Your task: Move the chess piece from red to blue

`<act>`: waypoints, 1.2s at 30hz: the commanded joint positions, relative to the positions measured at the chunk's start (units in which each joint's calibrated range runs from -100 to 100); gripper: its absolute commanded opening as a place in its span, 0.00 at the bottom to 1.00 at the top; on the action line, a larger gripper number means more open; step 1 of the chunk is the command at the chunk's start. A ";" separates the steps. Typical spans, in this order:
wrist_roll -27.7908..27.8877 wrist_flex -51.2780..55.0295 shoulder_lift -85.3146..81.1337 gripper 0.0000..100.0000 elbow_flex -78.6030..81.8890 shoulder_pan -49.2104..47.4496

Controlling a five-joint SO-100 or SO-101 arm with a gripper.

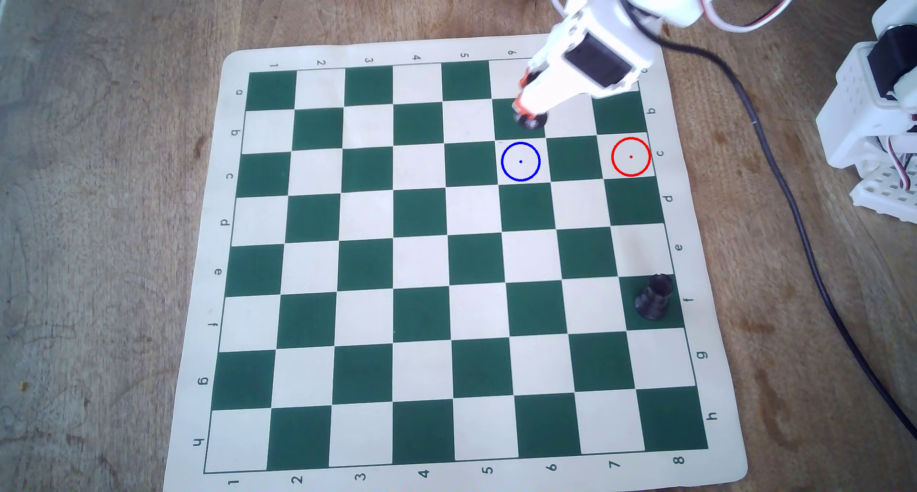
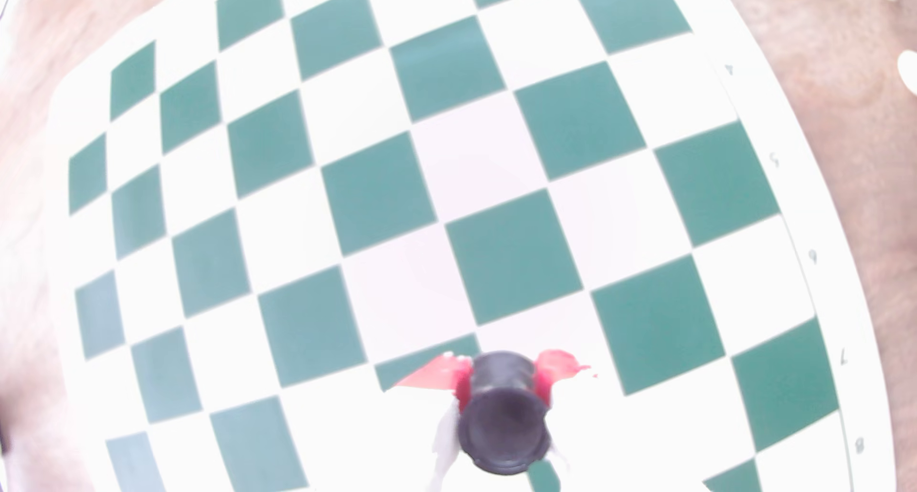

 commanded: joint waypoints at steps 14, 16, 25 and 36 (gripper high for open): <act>-0.15 -15.47 8.10 0.00 8.30 0.58; 0.00 -15.80 8.10 0.00 8.30 0.74; 0.73 -17.68 8.52 0.00 10.02 1.52; 0.63 -18.17 8.44 0.03 11.47 0.58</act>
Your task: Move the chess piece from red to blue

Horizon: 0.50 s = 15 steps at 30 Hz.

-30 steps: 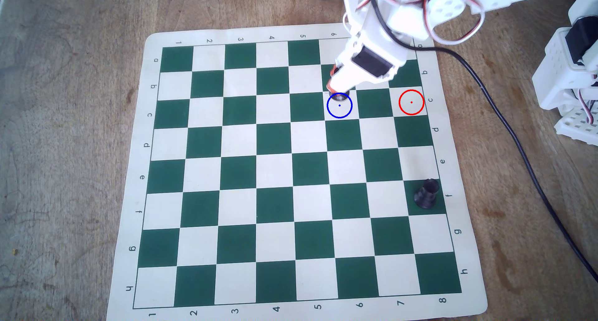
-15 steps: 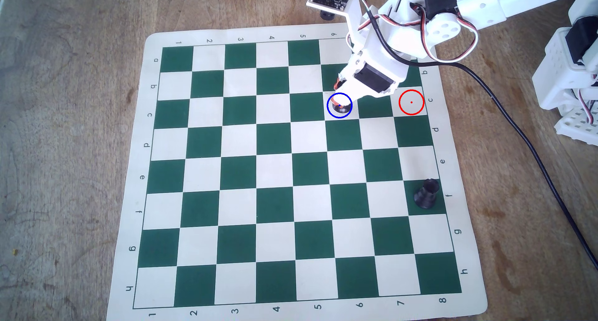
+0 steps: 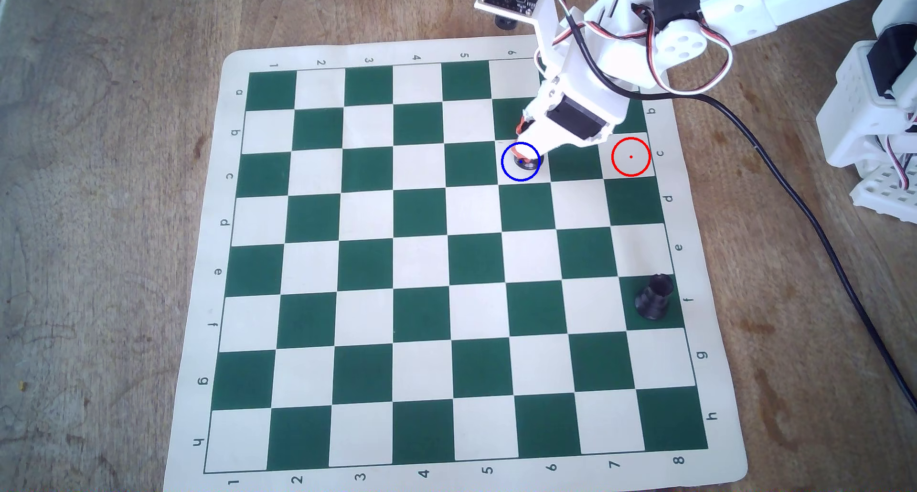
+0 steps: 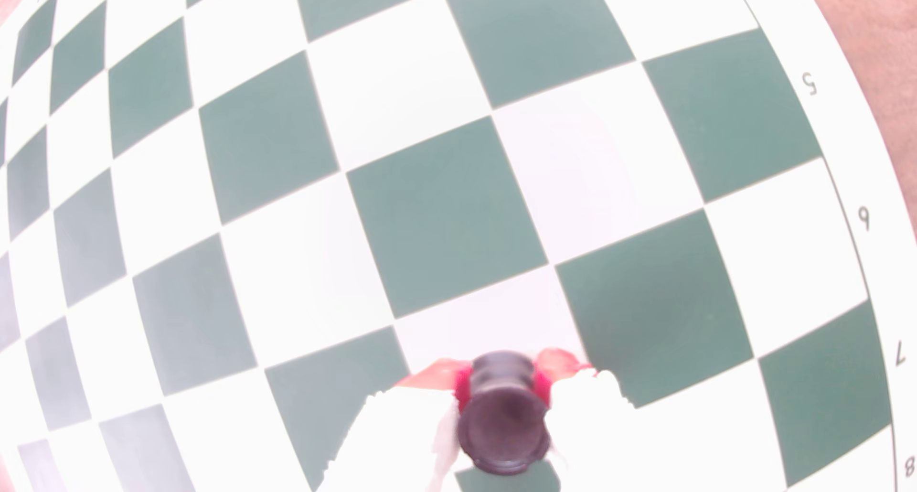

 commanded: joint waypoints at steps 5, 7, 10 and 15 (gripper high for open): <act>-0.10 -6.27 -1.37 0.05 3.53 0.17; -0.20 -7.26 -1.37 0.09 4.16 0.25; -0.20 -7.75 -1.37 0.13 4.35 0.25; -0.20 -7.83 -1.54 0.22 4.53 0.64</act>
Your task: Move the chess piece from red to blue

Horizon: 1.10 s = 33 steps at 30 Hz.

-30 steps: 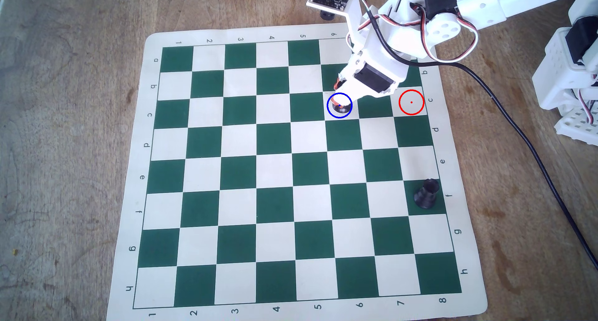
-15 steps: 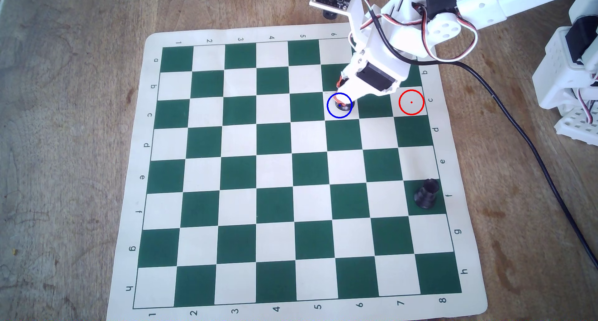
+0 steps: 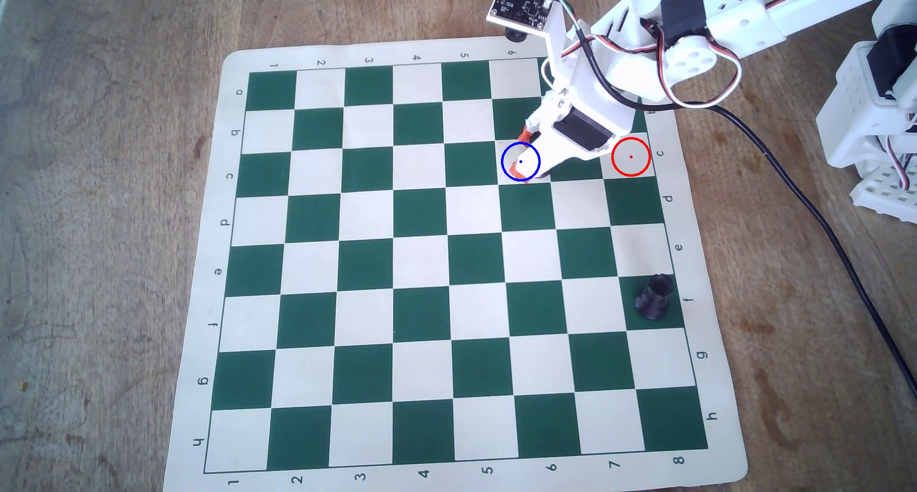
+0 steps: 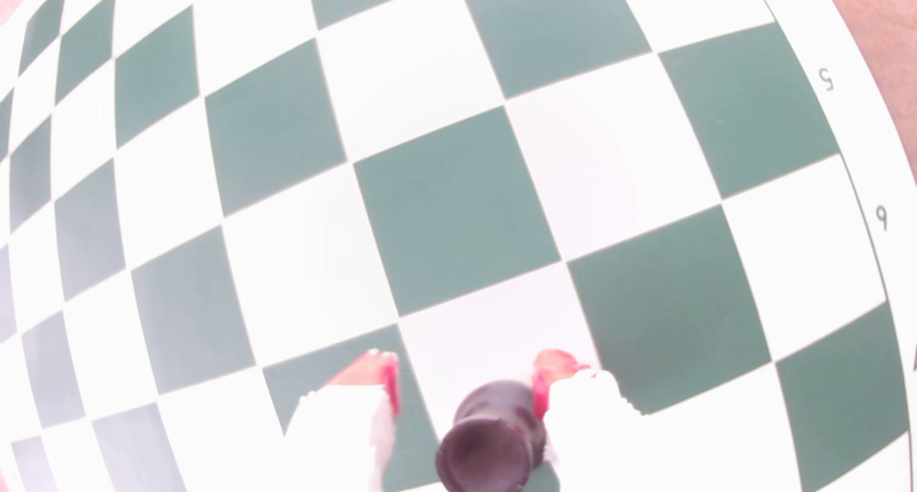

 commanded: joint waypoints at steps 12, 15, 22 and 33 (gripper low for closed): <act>-0.83 1.40 -10.37 0.29 -1.26 1.56; -0.98 2.54 -12.83 0.27 -1.26 1.64; -1.51 6.31 -20.90 0.10 -1.17 1.80; -2.69 23.26 -48.23 0.00 -3.71 -2.03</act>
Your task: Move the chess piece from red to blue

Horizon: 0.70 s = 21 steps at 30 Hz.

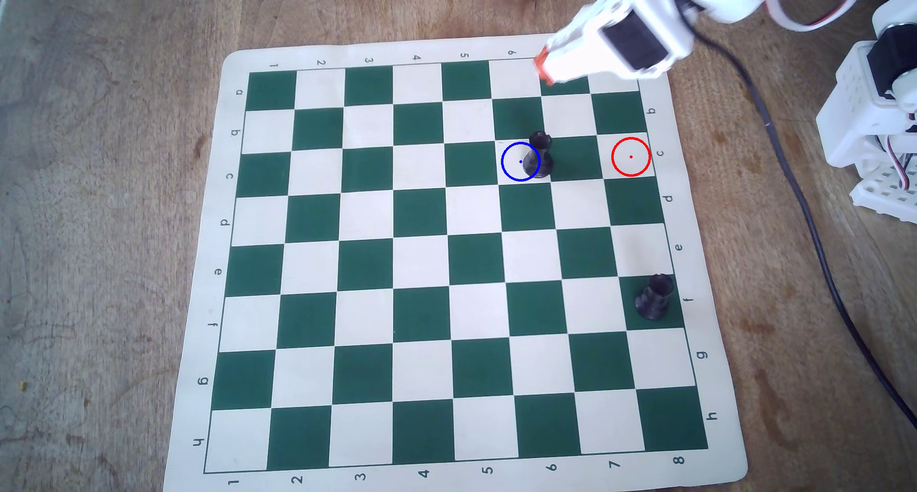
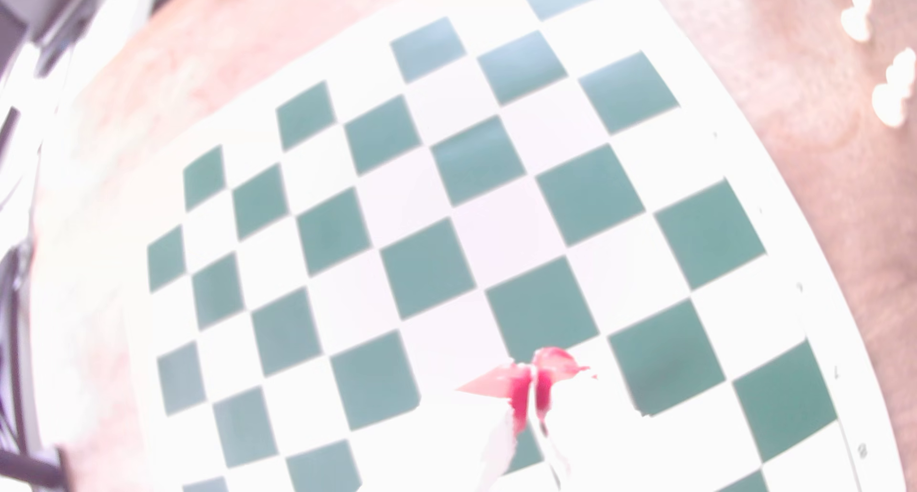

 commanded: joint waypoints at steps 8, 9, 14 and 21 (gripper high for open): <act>0.78 24.10 -30.02 0.00 -8.06 -5.97; 0.98 28.69 -31.71 0.00 -9.15 -6.75; 2.69 40.32 -38.59 0.00 -7.15 -7.92; 3.57 43.02 -46.32 0.00 1.64 -8.39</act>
